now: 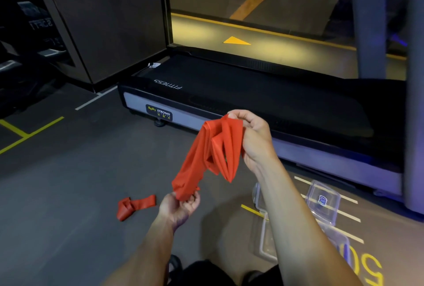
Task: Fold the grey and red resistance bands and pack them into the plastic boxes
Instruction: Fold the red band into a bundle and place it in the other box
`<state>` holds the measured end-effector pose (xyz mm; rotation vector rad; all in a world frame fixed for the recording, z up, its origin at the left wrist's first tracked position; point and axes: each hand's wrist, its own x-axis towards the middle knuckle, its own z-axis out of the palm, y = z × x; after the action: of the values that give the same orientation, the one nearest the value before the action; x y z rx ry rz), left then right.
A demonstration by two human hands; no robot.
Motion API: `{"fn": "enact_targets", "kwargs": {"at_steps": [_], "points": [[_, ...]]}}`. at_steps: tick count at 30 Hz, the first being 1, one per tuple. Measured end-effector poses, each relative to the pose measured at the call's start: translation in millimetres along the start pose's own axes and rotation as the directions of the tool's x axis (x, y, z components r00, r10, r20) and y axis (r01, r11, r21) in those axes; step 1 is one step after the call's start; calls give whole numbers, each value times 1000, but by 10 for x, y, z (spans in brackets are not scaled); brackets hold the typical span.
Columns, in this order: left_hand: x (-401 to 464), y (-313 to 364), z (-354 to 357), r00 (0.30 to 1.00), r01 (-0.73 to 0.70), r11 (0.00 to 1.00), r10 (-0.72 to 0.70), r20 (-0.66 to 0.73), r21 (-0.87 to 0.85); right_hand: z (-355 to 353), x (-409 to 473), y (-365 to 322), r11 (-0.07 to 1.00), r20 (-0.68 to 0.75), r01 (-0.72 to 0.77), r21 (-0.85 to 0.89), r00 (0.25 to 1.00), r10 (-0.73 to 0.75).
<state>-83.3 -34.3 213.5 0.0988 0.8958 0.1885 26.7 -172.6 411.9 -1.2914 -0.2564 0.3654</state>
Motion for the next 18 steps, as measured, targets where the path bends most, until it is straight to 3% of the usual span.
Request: {"fn": "enact_targets", "kwargs": {"at_steps": [3, 5, 12, 15, 18], "points": [[18, -91, 7, 995, 53, 997, -57, 84, 54, 1, -1, -32, 1000, 15, -7, 22, 1000, 7], [7, -164, 7, 984, 93, 978, -119, 131, 187, 8, -3, -43, 999, 36, -9, 31, 999, 8], [72, -342, -40, 977, 158, 870, -206, 54, 467, 27, -2, -38, 1000, 68, -15, 12, 998, 15], [106, -348, -52, 981, 135, 905, -179, 73, 404, -3, 6, -46, 999, 75, -23, 24, 997, 21], [43, -295, -13, 984, 58, 983, -85, 153, 173, -63, 19, -66, 999, 39, -27, 30, 999, 25]]}}
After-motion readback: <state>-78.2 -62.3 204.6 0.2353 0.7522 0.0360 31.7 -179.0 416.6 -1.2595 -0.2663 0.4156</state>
